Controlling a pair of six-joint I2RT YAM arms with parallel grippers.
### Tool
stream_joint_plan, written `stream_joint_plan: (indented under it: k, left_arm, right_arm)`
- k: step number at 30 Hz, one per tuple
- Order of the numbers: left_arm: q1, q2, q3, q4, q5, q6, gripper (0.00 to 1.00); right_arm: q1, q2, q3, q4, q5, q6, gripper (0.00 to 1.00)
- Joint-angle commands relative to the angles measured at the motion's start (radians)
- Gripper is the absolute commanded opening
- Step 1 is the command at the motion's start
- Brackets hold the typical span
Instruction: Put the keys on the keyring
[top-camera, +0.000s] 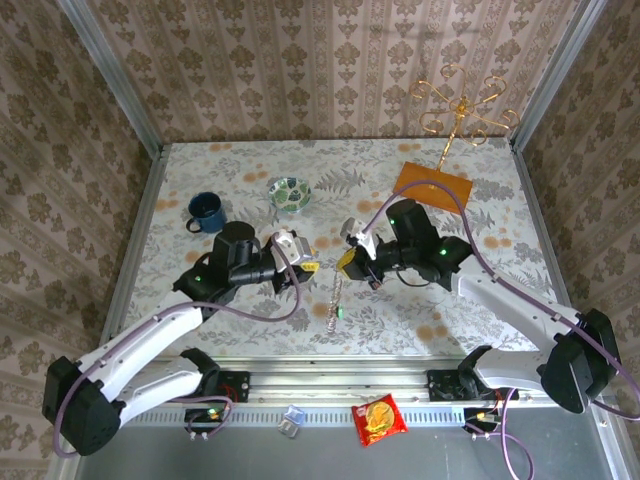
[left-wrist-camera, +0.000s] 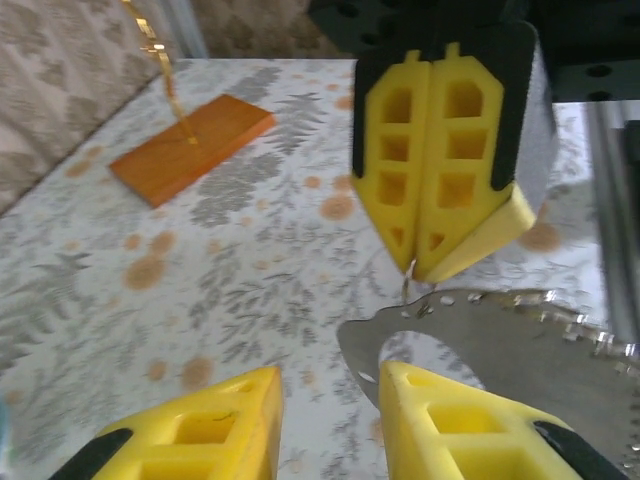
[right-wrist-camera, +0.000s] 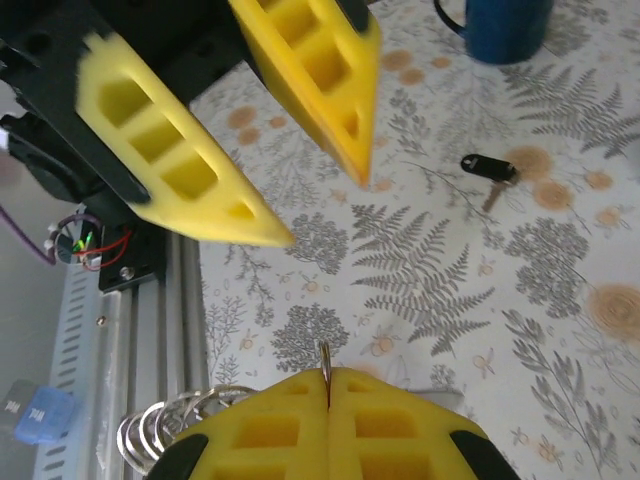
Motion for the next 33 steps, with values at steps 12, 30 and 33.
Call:
stream_joint_plan:
  k: [12,30,33]
  left_arm:
    - [0.006,0.002,-0.123,0.225,0.246,-0.174,0.3]
    - [0.009,0.026,-0.149,0.282,0.279,-0.218,0.0]
    - [0.009,0.013,-0.16,0.307,0.267,-0.244,0.0]
  right_arm:
    - [0.037,0.019,0.032,0.077,-0.089,-0.036,0.0]
    - [0.084,0.049,0.055,0.105,-0.121,-0.013,0.0]
    - [0.083,0.046,0.053,0.102,-0.081,-0.012,0.0]
